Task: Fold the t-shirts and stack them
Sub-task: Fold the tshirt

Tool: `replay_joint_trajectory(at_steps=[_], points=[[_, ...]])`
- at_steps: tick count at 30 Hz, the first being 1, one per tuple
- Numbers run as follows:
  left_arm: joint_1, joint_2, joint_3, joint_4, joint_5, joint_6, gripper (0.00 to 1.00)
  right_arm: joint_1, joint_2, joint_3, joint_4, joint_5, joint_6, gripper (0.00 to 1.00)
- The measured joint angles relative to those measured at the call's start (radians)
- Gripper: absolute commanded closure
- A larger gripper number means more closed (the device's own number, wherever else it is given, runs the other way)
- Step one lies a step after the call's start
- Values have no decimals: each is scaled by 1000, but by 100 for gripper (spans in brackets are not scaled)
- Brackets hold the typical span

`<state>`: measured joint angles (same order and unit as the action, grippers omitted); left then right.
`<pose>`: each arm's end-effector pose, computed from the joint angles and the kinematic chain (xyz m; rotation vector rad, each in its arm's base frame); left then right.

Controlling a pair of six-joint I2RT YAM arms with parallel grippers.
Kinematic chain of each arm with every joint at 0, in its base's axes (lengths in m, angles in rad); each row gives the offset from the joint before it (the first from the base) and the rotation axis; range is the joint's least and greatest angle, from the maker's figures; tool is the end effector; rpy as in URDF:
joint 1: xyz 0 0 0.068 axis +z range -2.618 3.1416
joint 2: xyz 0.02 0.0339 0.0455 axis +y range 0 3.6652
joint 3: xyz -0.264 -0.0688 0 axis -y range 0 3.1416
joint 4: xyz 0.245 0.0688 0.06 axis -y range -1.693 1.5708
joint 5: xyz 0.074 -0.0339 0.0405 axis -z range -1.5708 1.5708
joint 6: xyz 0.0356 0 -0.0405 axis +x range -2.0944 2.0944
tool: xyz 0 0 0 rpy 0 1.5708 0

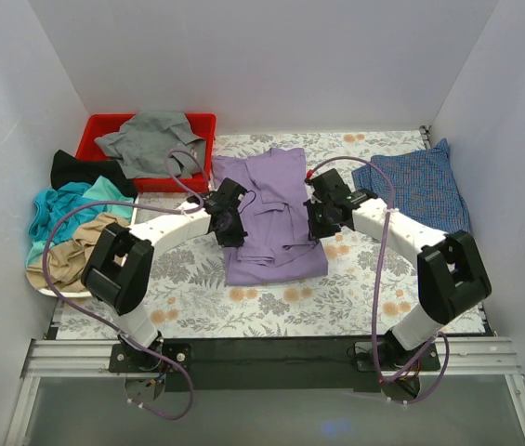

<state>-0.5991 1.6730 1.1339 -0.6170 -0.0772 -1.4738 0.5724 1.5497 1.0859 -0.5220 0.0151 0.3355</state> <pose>0.2758 -0.1850 0.2016 -1.2192 2.5534 -0.4566 0.2700 0.1734 0.2301 -0.3003 2.5731 0.3245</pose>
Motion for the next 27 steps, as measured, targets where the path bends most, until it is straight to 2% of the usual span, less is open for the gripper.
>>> replay_joint_trajectory(at_steps=[5,15,16,17,18,19,20,21,23,27], points=[[41,63,2,8,17,24,100,-43,114,83,17,-43,-50,99],[122,62,2,23,34,50,100,-88,243,178,27,-89,-110,98],[126,62,2,26,40,53,90,-90,251,183,28,-92,-113,90],[128,63,2,27,45,58,68,-92,257,188,28,-97,-117,86],[130,63,2,28,51,64,50,-94,264,192,31,-101,-123,75],[132,64,2,30,56,67,29,-95,269,193,34,-102,-127,59],[132,66,2,33,59,72,26,-96,272,193,40,-104,-126,57],[132,68,2,35,59,66,23,-98,273,192,46,-103,-135,47],[132,68,2,36,52,64,21,-100,262,177,79,-101,-143,42],[132,56,12,37,27,88,21,-101,190,139,115,-89,-157,40]])
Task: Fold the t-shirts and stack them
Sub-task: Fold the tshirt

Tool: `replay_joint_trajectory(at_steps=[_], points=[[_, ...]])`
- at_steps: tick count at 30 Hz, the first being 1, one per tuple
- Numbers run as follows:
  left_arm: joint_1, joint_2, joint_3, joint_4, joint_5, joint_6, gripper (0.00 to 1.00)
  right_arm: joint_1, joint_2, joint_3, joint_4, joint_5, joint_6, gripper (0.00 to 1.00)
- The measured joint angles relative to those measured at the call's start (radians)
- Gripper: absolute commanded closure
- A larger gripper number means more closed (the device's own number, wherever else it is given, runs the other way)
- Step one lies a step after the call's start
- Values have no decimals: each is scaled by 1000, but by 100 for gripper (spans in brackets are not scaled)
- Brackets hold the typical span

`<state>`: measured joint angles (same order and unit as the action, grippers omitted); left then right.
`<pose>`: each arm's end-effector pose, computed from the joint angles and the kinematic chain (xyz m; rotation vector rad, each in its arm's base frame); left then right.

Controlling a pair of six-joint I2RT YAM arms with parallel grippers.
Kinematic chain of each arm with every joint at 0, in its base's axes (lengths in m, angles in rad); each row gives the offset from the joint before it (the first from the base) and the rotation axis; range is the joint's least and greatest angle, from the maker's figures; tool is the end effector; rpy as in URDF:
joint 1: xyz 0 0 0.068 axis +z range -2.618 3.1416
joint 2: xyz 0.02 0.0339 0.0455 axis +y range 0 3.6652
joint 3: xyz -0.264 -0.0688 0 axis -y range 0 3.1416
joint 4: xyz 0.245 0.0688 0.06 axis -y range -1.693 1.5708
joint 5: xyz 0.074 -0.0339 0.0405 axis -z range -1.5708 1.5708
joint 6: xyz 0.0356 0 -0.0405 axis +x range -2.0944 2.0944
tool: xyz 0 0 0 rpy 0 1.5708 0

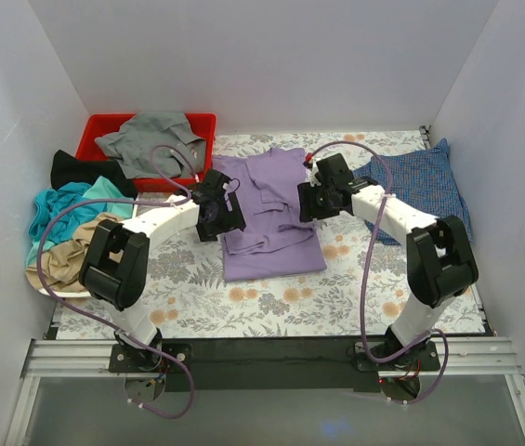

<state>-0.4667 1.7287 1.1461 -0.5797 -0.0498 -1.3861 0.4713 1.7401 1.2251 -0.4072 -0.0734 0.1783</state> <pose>0.3068 -0.1526 0.1890 -1.2670 2.5263 -0.4257 0.3315 0.1719 0.2180 -0.3996 2.4945 0.3589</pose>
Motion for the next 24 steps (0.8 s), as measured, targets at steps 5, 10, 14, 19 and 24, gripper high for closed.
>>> replay_joint_trajectory(at_steps=[5,10,14,19,24], points=[[0,-51,22,18,74,46,23,0,-89,-3,27,-28,2,40],[1,-69,18,43,279,78,31,0,-102,-46,41,-115,21,43],[-3,-67,-13,58,410,91,34,3,-102,-101,34,-154,35,43],[-16,-53,-63,60,487,102,35,8,-102,-132,17,-177,44,44],[-27,-6,-75,61,511,111,35,15,-95,-137,13,-185,51,44]])
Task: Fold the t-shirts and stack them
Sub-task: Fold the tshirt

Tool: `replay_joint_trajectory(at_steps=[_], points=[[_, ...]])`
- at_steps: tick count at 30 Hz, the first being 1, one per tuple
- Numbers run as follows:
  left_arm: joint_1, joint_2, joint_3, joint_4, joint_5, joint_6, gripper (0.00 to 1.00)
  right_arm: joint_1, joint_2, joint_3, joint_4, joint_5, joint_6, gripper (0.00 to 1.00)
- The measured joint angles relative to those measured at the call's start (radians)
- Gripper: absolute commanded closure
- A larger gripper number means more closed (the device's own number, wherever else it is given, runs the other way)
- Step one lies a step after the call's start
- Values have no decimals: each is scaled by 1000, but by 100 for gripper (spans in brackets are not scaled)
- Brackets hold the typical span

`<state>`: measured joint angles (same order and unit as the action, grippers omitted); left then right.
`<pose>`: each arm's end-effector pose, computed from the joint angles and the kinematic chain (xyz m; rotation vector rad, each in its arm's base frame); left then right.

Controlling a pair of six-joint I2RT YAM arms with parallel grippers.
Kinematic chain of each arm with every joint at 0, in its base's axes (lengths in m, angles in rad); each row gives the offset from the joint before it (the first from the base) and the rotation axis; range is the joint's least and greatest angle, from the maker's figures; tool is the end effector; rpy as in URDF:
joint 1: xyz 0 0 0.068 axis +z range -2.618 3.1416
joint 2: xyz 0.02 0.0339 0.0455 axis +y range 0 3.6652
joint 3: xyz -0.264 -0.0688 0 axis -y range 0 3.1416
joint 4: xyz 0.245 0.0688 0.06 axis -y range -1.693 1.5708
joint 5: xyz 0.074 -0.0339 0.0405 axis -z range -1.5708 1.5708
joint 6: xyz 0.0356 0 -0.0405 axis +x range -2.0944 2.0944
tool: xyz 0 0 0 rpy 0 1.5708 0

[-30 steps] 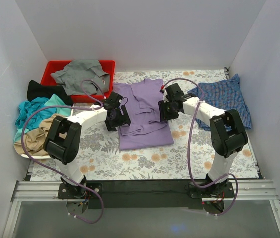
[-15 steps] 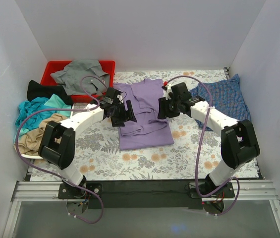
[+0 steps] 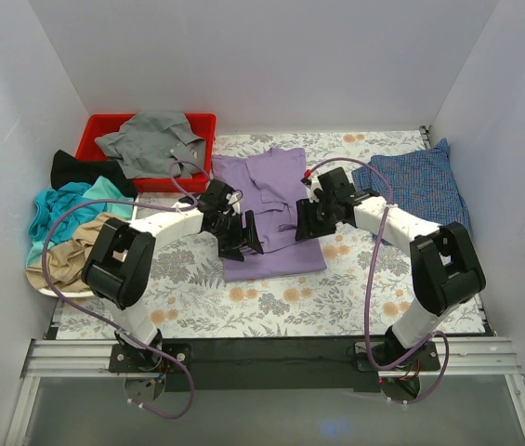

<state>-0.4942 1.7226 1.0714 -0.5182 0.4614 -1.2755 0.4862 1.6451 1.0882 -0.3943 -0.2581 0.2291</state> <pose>0.2852 -0.1717 0.1762 0.9776 -2.7384 0.8893 0.2983 0.1680 0.2099 -0.4378 2.5494 0.6038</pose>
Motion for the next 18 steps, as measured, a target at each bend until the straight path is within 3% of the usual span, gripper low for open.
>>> replay_joint_trajectory(at_steps=[12,18], points=[[-6,87,30,-10,-18,3,36,5,99,0,-6,18,0,44],[-12,98,79,-14,-98,5,36,5,142,36,-13,39,-18,44]])
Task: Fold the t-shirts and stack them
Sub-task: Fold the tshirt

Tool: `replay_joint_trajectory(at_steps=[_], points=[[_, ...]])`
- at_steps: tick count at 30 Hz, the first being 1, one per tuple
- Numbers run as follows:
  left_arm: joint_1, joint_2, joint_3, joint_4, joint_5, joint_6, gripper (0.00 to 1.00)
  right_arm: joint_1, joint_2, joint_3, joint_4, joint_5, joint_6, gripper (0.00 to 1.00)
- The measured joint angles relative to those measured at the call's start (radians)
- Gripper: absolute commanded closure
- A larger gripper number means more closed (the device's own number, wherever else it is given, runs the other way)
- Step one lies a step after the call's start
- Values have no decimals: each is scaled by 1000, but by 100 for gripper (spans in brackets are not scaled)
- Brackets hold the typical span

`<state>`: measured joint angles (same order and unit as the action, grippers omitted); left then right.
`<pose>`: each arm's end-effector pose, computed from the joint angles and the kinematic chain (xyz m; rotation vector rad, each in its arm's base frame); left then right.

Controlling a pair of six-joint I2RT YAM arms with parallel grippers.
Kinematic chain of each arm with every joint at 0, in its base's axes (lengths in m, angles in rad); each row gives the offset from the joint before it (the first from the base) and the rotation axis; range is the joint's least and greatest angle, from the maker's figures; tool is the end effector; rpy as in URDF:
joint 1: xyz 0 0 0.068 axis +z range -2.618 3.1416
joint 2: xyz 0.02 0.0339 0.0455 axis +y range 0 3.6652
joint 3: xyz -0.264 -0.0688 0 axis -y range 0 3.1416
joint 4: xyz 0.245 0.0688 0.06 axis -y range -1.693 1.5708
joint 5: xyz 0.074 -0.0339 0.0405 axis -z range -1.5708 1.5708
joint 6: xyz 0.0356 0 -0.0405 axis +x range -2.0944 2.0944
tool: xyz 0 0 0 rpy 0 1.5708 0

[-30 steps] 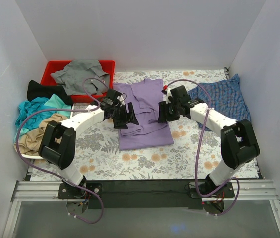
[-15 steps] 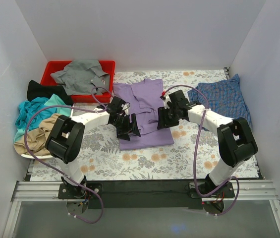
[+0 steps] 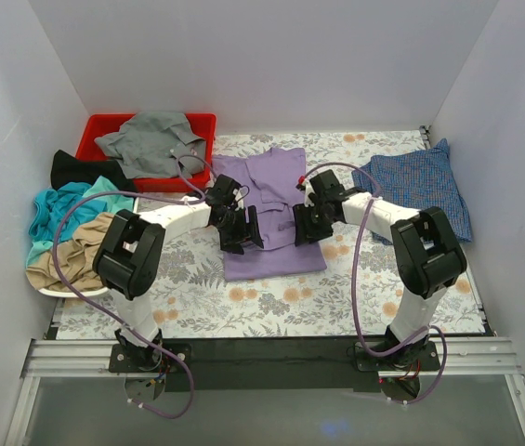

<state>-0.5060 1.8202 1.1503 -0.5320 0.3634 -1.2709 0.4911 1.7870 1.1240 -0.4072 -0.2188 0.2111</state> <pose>0.3028 -0.1822 0.1642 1.0213 -2.8138 0.7798 0.3128 0.1760 0.1724 -0.4518 2.6626 0.5158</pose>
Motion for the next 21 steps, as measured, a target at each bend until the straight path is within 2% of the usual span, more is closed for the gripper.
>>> replay_joint_trajectory(at_steps=[11,21], points=[[1,88,152,-35,-165,32,35,0,135,201,-3,15,-34,43],[67,184,412,-54,-319,91,31,-18,235,392,-8,55,-76,41]])
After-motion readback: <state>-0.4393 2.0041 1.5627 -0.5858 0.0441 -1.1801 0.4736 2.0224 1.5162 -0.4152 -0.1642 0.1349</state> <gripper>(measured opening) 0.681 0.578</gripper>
